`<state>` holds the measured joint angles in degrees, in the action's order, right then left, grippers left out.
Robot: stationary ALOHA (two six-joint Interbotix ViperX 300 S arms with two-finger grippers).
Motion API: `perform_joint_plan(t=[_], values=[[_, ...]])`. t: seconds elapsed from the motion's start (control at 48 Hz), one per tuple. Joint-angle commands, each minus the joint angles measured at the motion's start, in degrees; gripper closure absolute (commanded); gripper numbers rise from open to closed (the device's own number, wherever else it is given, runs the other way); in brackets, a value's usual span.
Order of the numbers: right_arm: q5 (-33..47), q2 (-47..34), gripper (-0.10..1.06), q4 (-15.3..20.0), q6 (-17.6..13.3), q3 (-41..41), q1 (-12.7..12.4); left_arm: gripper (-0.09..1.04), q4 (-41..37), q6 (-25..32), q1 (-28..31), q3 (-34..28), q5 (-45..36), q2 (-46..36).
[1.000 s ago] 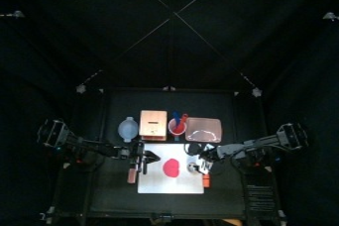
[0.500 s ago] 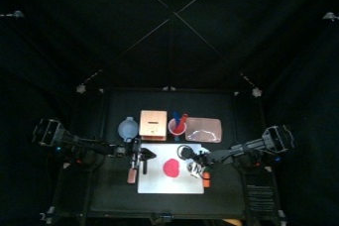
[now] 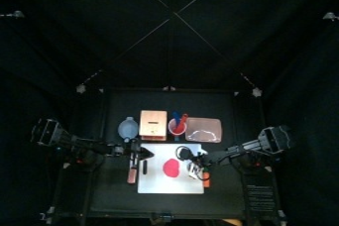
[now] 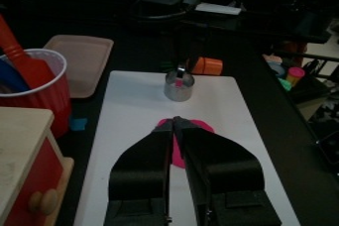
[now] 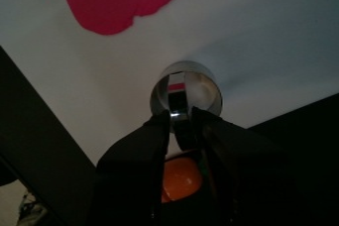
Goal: Get the cutter from the drawer then cut the dough then place the extra dough in the bowl
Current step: Cut the dough
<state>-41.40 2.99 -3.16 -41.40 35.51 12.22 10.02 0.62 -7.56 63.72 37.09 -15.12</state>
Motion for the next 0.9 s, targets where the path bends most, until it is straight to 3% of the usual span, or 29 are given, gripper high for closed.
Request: perform_joint_plan(t=[0.021,0.125,0.375,0.625,0.688,0.771,0.896], values=[[-0.18,1.14,0.49,0.35,0.09,-2.11,0.26,0.41,0.09,-0.09,0.18,-0.53,0.53,-0.62],[-0.18,1.14,0.56,0.44,0.09,-2.81,0.26,0.41,0.09,-0.09,0.18,-0.35,0.53,-0.62],[-0.35,1.05,0.56,-0.35,0.62,-7.47,0.09,0.41,0.97,-0.18,0.18,0.26,0.53,-0.62],[-4.83,-1.76,0.57,-5.54,1.05,-14.33,0.00,0.41,0.97,0.00,0.53,0.53,0.53,-0.62],[-5.89,-3.16,0.57,-6.86,3.16,-16.26,0.26,0.41,0.97,-0.09,0.70,0.79,0.53,-0.62],[-6.86,-5.19,0.57,-7.38,9.05,-18.90,0.70,0.41,1.14,-0.09,0.97,1.05,0.53,-0.62],[-7.12,-8.00,0.57,-3.78,16.79,-21.88,0.44,0.41,1.58,-0.09,0.97,1.32,0.53,-0.62]])
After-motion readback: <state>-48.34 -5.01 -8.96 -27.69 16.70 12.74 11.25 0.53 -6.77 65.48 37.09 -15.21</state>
